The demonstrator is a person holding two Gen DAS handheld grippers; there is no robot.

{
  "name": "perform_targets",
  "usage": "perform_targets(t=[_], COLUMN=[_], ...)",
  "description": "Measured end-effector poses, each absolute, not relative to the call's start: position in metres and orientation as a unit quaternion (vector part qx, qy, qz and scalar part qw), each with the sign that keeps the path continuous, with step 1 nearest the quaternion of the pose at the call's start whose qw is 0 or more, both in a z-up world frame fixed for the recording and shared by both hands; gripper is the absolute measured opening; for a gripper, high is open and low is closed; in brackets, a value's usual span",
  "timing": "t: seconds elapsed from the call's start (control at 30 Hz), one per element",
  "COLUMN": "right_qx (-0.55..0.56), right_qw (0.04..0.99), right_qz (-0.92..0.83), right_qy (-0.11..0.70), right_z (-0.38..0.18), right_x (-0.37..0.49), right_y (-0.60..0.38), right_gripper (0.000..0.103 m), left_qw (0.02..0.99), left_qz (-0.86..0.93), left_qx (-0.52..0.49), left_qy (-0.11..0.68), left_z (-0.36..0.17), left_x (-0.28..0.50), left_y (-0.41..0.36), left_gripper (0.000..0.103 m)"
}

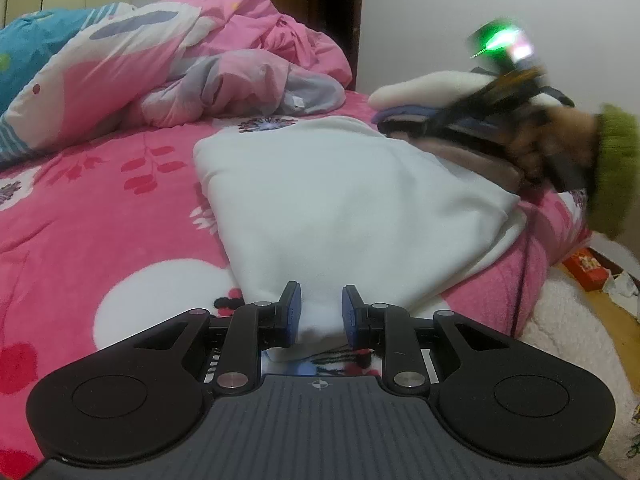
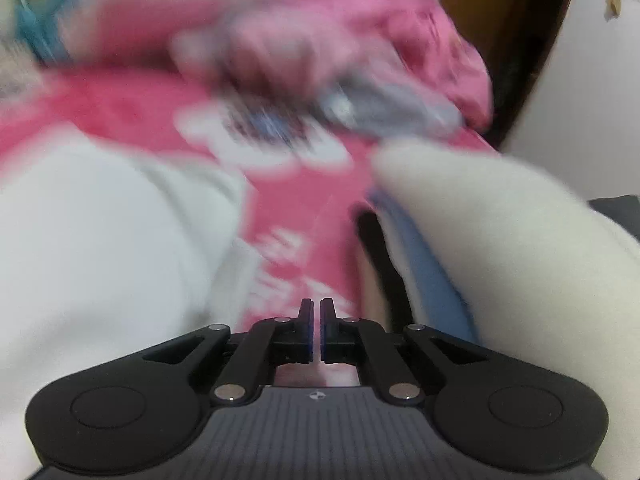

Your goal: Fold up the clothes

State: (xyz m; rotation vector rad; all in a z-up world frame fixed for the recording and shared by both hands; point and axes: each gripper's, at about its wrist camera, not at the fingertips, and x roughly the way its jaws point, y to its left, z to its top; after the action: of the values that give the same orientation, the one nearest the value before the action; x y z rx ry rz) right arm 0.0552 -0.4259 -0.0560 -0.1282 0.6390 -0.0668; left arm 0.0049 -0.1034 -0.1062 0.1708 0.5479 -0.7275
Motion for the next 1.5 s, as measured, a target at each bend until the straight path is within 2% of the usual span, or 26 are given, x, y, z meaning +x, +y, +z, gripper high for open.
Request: perform_targets(t=[0.07, 0.17, 0.23, 0.3, 0.33, 0.4, 0.47, 0.5, 0.63, 0.77, 0.8, 0.83, 0.93, 1.03, 1.07, 1.13, 1.17, 1.2, 1.33, 1.37, 1.43, 1.47, 1.5], right_qx=[-0.067, -0.089, -0.084, -0.106, -0.101, -0.056, 0.024, 0.029, -0.020, -0.061, -0.058, -0.027, 0.043, 0.151, 0.175, 0.203, 0.206, 0.207, 0.185, 0.175, 0.156, 0.147, 0.137], right_qw=[0.962, 0.962, 0.943, 0.916, 0.911, 0.919, 0.939, 0.946, 0.959, 0.938, 0.936, 0.938, 0.937, 0.935, 0.933, 0.929, 0.928, 0.926, 0.925, 0.926, 0.928, 0.929, 0.931], right_qz=[0.015, 0.081, 0.094, 0.001, -0.041, -0.074, -0.055, -0.038, 0.055, 0.077, 0.060, 0.034, -0.053, -0.013, 0.003, 0.035, 0.043, 0.049, 0.061, 0.068, 0.078, 0.076, 0.074], right_qy=[0.263, 0.246, 0.308, 0.388, 0.399, 0.383, 0.338, 0.320, 0.277, 0.332, 0.341, 0.345, 0.343, 0.320, 0.314, 0.306, 0.308, 0.312, 0.325, 0.327, 0.330, 0.330, 0.329], right_z=[-0.037, -0.034, -0.058, -0.092, -0.098, -0.090, -0.066, -0.059, -0.050, -0.088, -0.096, -0.095, -0.085, -0.075, -0.074, -0.076, -0.078, -0.081, -0.091, -0.093, -0.093, -0.091, -0.088], right_x=[0.017, -0.023, -0.031, -0.033, -0.038, -0.053, -0.069, -0.073, -0.079, -0.061, -0.057, -0.056, -0.061, -0.070, -0.071, -0.069, -0.064, -0.058, -0.037, -0.034, -0.041, -0.048, -0.052], right_y=[-0.414, -0.399, -0.402, -0.419, -0.431, -0.448, -0.456, -0.451, -0.415, -0.404, -0.410, -0.423, -0.457, -0.472, -0.473, -0.469, -0.466, -0.463, -0.454, -0.452, -0.446, -0.443, -0.440], right_gripper=[0.002, 0.003, 0.003, 0.003, 0.003, 0.003, 0.004, 0.004, 0.005, 0.005, 0.013, 0.015, 0.016, 0.018, 0.022, 0.039, 0.054, 0.058, 0.058, 0.054, 0.030, 0.015, 0.009], left_qw=[0.895, 0.896, 0.896, 0.897, 0.897, 0.896, 0.895, 0.896, 0.897, 0.897, 0.897, 0.897, 0.897, 0.896, 0.896, 0.896, 0.896, 0.896, 0.896, 0.896, 0.897, 0.897, 0.897], left_qz=[-0.348, -0.346, -0.344, -0.344, -0.344, -0.345, -0.345, -0.344, -0.340, -0.341, -0.341, -0.340, -0.341, -0.342, -0.342, -0.341, -0.341, -0.341, -0.341, -0.341, -0.342, -0.342, -0.343], left_qx=[0.083, 0.088, 0.089, 0.087, 0.088, 0.093, 0.100, 0.101, 0.105, 0.108, 0.109, 0.112, 0.111, 0.115, 0.116, 0.115, 0.115, 0.116, 0.118, 0.117, 0.111, 0.108, 0.105], left_qy=[0.265, 0.265, 0.264, 0.265, 0.265, 0.265, 0.263, 0.263, 0.262, 0.260, 0.259, 0.258, 0.259, 0.259, 0.259, 0.259, 0.259, 0.258, 0.258, 0.258, 0.258, 0.259, 0.260], left_z=[-0.106, -0.105, -0.105, -0.104, -0.104, -0.103, -0.103, -0.103, -0.103, -0.103, -0.102, -0.102, -0.102, -0.101, -0.101, -0.102, -0.102, -0.102, -0.102, -0.102, -0.102, -0.103, -0.103], left_x=[0.005, 0.004, 0.004, 0.003, 0.003, 0.002, 0.001, 0.001, 0.000, -0.002, -0.002, -0.002, -0.002, -0.002, -0.002, -0.001, -0.001, -0.001, -0.002, -0.002, -0.001, -0.001, 0.000], left_y=[-0.105, -0.106, -0.106, -0.106, -0.106, -0.106, -0.107, -0.108, -0.109, -0.109, -0.109, -0.109, -0.108, -0.109, -0.109, -0.109, -0.109, -0.109, -0.110, -0.109, -0.108, -0.107, -0.106], left_gripper=[0.022, 0.022, 0.022, 0.022, 0.022, 0.023, 0.023, 0.023, 0.023, 0.023, 0.023, 0.023, 0.023, 0.023, 0.023, 0.023, 0.023, 0.024, 0.024, 0.024, 0.024, 0.024, 0.024])
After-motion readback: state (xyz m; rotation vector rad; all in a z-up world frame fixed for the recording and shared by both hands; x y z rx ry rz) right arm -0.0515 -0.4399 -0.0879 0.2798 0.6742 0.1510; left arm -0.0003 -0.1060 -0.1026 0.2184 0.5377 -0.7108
